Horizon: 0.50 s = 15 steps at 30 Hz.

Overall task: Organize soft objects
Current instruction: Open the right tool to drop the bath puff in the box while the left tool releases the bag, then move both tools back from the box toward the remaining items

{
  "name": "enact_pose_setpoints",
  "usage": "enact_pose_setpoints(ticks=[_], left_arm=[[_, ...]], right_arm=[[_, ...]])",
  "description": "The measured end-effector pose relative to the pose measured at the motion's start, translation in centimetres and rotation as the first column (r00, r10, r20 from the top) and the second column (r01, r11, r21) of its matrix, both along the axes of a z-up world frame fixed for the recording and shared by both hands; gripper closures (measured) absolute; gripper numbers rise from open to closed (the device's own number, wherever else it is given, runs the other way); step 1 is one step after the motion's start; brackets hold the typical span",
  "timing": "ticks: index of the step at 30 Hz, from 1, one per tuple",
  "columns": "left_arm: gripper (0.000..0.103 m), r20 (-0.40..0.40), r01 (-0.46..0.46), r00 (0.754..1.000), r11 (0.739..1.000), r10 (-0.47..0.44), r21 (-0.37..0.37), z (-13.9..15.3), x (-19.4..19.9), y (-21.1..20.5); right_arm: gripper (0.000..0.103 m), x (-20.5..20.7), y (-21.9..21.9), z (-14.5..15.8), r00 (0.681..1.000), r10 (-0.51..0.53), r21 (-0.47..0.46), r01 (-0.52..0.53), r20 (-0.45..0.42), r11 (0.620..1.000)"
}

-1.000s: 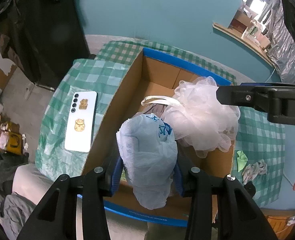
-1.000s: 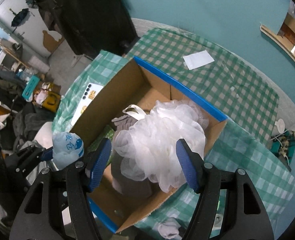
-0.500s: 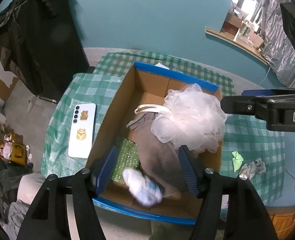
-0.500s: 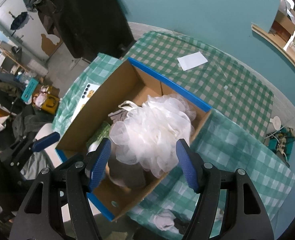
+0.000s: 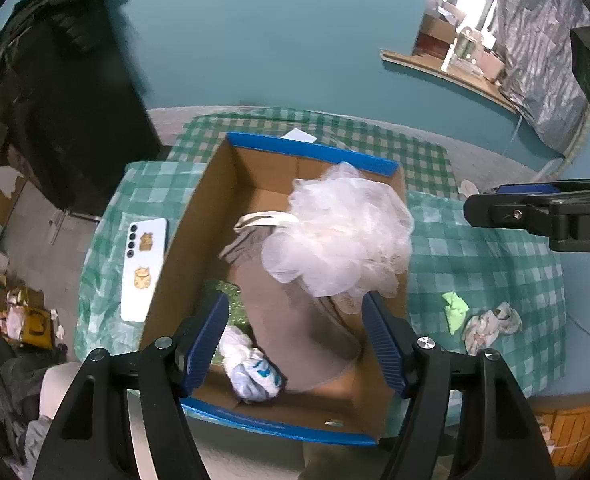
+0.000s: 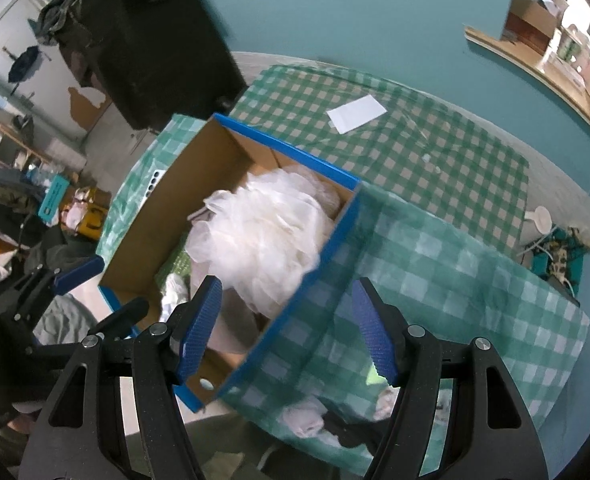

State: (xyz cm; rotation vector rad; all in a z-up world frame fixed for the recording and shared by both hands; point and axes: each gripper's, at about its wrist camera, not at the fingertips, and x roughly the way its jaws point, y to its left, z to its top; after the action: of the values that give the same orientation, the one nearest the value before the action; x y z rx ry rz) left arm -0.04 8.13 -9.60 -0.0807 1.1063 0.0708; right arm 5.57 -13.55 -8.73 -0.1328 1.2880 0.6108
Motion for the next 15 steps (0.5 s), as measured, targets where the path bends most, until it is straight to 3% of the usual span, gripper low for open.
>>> enact_pose_setpoints(ticks=[15], left_arm=[[0.031, -0.027, 0.135, 0.991, 0.991, -0.135, 0.001, -0.5, 0.5, -6.3]], right_arm=[[0.033, -0.7, -8.6, -1.3, 0.993, -0.116, -0.043, 0.115, -0.026, 0.992]])
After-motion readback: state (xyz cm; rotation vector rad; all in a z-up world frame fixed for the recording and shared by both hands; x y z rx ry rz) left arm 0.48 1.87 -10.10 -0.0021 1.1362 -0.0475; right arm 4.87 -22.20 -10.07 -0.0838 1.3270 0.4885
